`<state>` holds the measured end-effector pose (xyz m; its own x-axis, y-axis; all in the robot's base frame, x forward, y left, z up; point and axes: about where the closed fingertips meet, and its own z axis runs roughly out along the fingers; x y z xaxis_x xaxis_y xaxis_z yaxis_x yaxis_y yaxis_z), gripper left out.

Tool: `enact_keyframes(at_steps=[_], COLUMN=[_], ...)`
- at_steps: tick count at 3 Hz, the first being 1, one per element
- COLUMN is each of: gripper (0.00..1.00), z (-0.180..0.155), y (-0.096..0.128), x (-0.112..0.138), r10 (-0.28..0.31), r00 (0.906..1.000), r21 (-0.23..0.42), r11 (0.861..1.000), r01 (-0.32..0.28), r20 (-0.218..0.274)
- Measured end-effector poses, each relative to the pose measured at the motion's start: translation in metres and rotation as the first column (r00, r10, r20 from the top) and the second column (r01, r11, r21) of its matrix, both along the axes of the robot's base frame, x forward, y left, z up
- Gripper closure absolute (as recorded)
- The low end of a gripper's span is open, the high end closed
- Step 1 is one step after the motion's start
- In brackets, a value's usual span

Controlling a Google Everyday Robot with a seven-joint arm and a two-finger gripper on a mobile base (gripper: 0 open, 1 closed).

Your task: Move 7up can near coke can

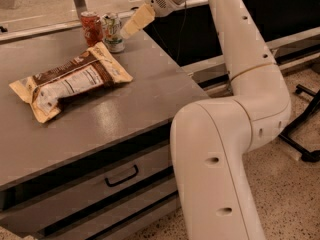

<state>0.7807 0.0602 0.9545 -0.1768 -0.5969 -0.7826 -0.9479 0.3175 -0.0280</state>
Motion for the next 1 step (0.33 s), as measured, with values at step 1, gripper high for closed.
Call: enact_keyframes(at_steps=[1], gripper=[0.0], z=[-0.0001], y=[0.001], x=[0.0005], r10=[0.001], r00=[1.0], r21=[0.003], r11=[1.0], r01=[-0.001], r20=[0.0])
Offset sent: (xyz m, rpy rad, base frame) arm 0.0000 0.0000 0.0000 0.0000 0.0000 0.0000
